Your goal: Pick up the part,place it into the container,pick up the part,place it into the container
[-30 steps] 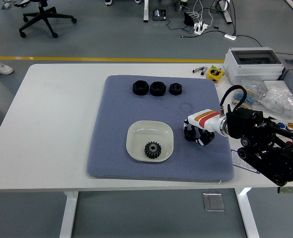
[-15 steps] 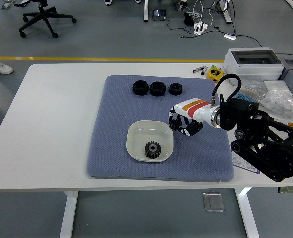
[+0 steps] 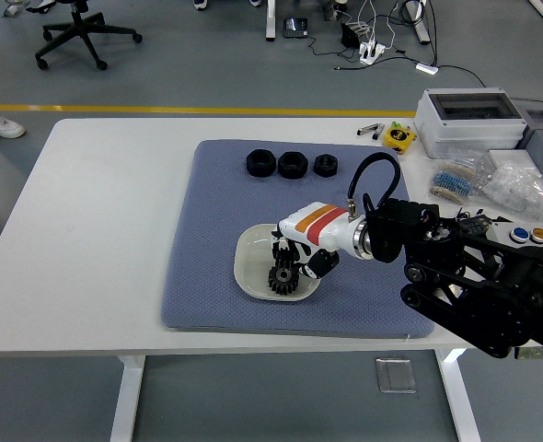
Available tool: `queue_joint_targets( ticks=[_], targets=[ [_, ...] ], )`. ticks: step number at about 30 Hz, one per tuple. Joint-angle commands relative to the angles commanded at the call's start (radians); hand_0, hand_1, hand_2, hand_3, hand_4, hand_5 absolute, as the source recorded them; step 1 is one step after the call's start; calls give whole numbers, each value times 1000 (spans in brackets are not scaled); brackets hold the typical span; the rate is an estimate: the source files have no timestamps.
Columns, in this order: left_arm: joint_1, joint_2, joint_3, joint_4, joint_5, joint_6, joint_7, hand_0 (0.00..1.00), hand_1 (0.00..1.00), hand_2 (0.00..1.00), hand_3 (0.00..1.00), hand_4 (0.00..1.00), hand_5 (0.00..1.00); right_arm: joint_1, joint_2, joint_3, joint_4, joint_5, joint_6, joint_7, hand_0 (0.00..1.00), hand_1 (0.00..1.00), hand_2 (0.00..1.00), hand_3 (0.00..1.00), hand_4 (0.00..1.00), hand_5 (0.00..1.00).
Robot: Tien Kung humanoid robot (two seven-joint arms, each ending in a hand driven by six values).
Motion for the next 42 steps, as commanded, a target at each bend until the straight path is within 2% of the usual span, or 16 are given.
queue_joint_targets(
  ticks=[9,10,21,22,27,28,33,34,42],
  targets=[
    [-3,0,7,0,-9,0,0,878,844,868,635,590,727,-3,16,-20,-18,-24,-22,14,328,388,462,481,558,87],
    [-3,0,7,0,-9,0,0,878,845,868,635,590,727,-4,17,-22,-20,-27,-22,15,326,398,491,519,622,90],
    [-10,0,16,0,-21,-1,-4,878,845,868,634,589,726,1,32,-24,-64,-58,-4,31,329,402,514,563,620,67],
    [-10,0,17,0,-21,-2,-4,878,844,868,634,590,727,1,32,-24,-68,-59,-2,31,332,413,584,670,636,74],
    [-11,0,22,0,-29,-1,-7,878,844,868,634,590,727,0,29,-20,-84,-71,-1,44,332,413,584,670,636,74],
    [-11,0,22,0,-29,-1,-7,878,844,868,633,589,724,0,28,-19,-84,-72,2,45,333,435,667,830,716,95],
    [-10,0,20,0,-28,-1,-6,878,844,868,633,589,724,0,25,-20,-79,-74,11,50,333,435,667,830,716,95],
    [-10,0,20,0,-28,-1,-6,878,844,868,632,588,723,-1,25,-19,-77,-73,9,50,334,443,712,848,747,104],
    [-10,0,17,0,-26,-2,-6,878,844,868,631,588,724,4,16,-10,-57,-77,11,49,334,444,716,851,753,101]
  ],
)
